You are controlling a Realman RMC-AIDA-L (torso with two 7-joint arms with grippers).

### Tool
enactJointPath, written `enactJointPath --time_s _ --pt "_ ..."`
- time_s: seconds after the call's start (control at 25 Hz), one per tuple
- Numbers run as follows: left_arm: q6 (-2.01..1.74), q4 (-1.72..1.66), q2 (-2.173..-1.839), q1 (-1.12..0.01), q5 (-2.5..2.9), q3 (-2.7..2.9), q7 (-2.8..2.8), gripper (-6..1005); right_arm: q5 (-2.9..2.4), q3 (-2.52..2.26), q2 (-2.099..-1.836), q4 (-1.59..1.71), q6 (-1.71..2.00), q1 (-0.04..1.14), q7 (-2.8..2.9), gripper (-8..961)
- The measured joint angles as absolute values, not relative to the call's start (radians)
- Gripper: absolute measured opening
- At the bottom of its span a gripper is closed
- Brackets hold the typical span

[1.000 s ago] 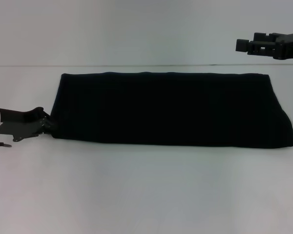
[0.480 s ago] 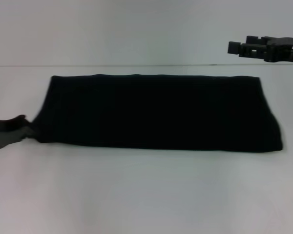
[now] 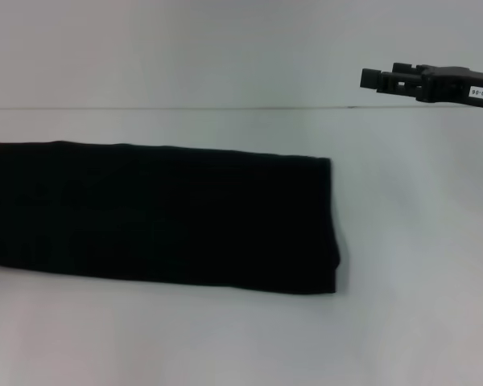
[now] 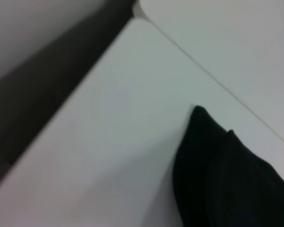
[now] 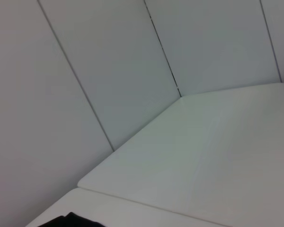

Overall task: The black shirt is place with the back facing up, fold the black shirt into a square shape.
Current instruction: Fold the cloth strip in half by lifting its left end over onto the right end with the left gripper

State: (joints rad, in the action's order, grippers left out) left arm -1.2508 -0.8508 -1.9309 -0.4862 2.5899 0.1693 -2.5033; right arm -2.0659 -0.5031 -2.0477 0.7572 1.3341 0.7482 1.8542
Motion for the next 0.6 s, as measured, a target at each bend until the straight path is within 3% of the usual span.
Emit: enactJointPath --time_s 0.32,0.36,0.4,0.44,0.6 --pt "-1.518 -0.877 -1.938 -0.558 2.266 0.2 -2.453 73 -2.066 -0.499 -2.042 0.75 1.32 0.735 1.837 916" --pt "-1.551 -0.876 -1.953 -0.586 2.183 0.233 -2.45 74 -2.066 -0.497 -2.04 0.75 1.322 0.731 1.836 916" --pt "-1.564 -0.876 -1.994 -0.652 2.095 0.317 -2.448 76 -2.066 -0.495 -2.038 0.75 1.325 0.726 1.835 916" --pt "-1.564 -0.876 -1.994 -0.652 2.095 0.317 -2.448 78 -2.062 -0.495 -2.036 0.751 1.335 0.72 1.835 916" --pt "-1.474 -0.825 -2.097 -0.789 2.03 0.477 -2.404 84 -2.014 -0.494 -2.014 0.764 1.38 0.675 1.833 916"
